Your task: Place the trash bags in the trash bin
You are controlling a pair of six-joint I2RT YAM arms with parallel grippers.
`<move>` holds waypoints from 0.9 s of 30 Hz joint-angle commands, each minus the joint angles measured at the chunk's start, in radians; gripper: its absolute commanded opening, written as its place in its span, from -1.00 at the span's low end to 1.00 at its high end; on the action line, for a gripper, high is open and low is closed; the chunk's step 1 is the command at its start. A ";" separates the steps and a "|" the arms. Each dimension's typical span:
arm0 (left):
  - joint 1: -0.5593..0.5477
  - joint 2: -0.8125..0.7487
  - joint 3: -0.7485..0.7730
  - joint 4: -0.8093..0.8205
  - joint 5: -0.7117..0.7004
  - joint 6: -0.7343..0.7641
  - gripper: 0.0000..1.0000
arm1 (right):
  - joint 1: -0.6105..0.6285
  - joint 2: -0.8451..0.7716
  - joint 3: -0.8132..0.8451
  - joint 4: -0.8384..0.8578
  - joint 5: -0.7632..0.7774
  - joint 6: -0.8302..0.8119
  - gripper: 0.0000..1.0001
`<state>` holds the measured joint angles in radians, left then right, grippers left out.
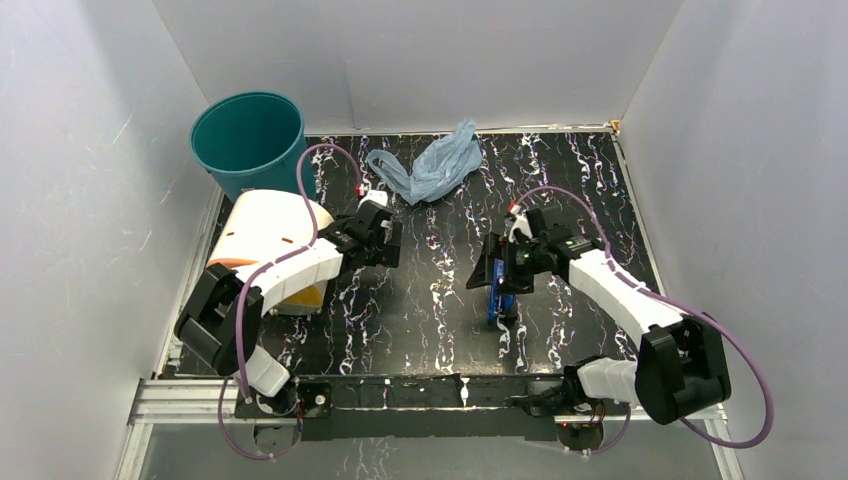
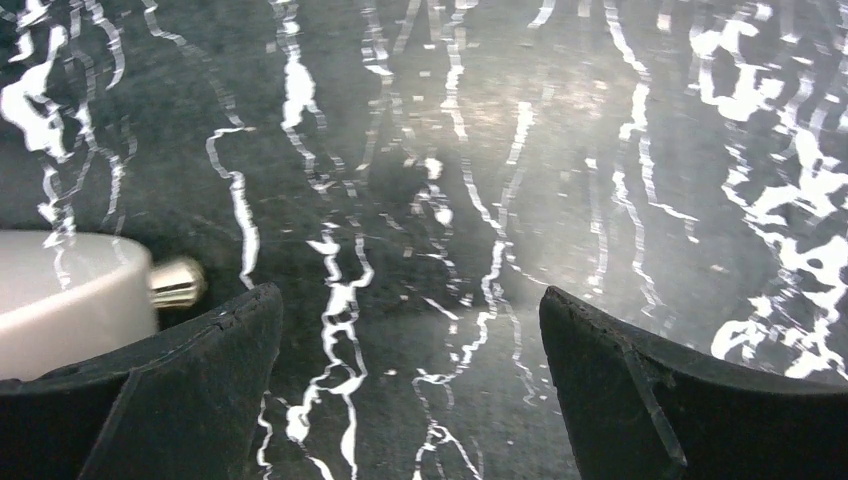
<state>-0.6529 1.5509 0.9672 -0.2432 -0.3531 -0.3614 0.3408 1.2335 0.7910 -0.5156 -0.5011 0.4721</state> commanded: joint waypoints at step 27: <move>0.289 -0.263 -0.248 -0.039 -0.202 -0.108 0.97 | 0.383 0.242 0.167 0.032 0.157 0.042 0.97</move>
<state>-0.4015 1.3518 0.7540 -0.2508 -0.4427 -0.4217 0.7128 1.4673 0.8951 -0.4976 -0.3817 0.4988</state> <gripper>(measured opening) 0.982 0.985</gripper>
